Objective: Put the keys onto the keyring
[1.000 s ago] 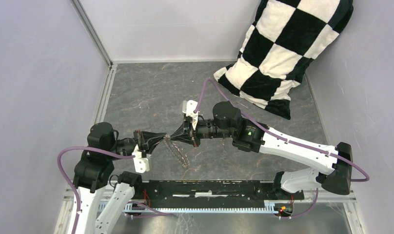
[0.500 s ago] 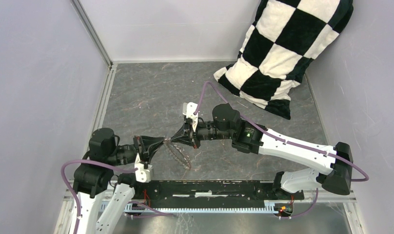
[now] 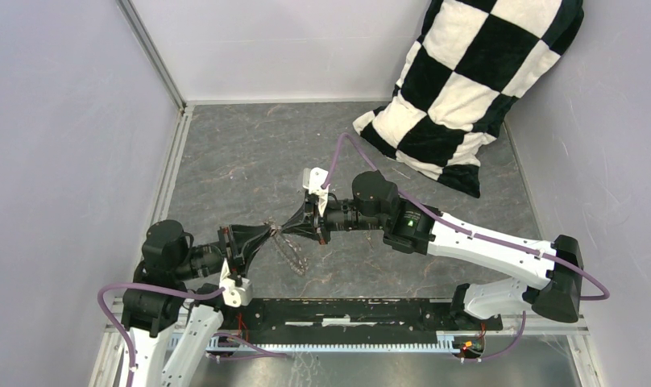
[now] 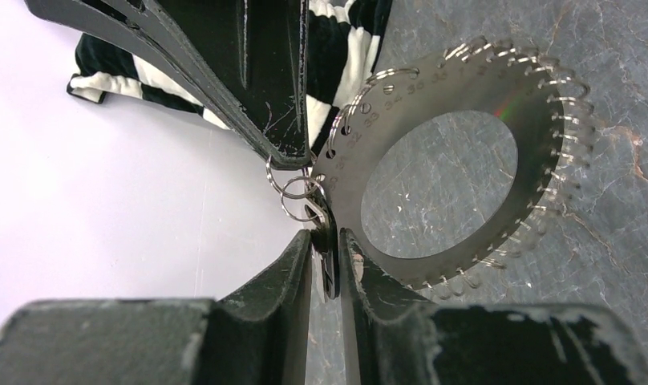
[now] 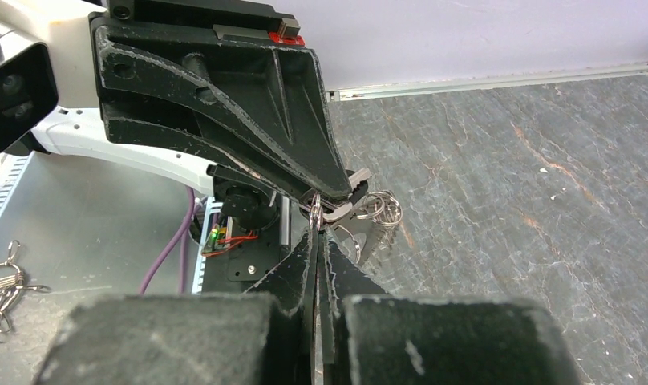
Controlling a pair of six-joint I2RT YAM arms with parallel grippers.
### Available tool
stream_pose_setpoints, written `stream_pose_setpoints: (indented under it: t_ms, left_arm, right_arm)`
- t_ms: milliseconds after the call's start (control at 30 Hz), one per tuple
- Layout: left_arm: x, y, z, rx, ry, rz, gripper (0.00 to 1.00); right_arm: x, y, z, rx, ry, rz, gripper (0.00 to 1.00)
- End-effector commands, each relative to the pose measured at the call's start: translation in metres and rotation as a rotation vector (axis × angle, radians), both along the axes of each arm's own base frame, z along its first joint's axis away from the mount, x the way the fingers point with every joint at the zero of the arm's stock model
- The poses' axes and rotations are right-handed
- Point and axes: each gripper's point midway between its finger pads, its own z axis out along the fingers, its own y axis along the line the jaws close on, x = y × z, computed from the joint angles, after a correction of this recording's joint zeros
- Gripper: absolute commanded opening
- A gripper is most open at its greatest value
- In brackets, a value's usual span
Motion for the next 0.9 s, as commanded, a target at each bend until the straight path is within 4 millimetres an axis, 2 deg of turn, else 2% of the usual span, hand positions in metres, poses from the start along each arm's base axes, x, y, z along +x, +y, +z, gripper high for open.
stream_pose_setpoints:
  t_ms: [0, 200, 400, 567, 667, 867]
  left_arm:
    - [-0.001, -0.003, 0.008, -0.03, -0.004, -0.018, 0.26]
    - [-0.002, -0.003, 0.009, -0.032, -0.01, -0.018, 0.26]
    - [0.004, -0.001, 0.02, -0.081, -0.033, 0.02, 0.25]
    - [0.004, -0.001, 0.02, -0.087, -0.022, 0.021, 0.16]
    - [0.001, -0.002, 0.02, -0.093, -0.015, 0.017, 0.13]
    - [-0.008, -0.002, 0.007, -0.036, -0.031, -0.025, 0.14]
  right_arm:
    - [-0.001, -0.001, 0.037, 0.104, -0.051, 0.006, 0.0]
    - [-0.003, 0.003, 0.033, 0.09, -0.037, 0.03, 0.01]
    - [-0.004, 0.006, 0.024, 0.064, -0.023, 0.039, 0.01]
    - [-0.006, 0.006, 0.025, 0.068, -0.017, 0.053, 0.01]
    - [-0.006, 0.005, 0.025, 0.066, -0.019, 0.049, 0.01]
    - [-0.008, 0.001, 0.029, 0.078, -0.025, 0.052, 0.01]
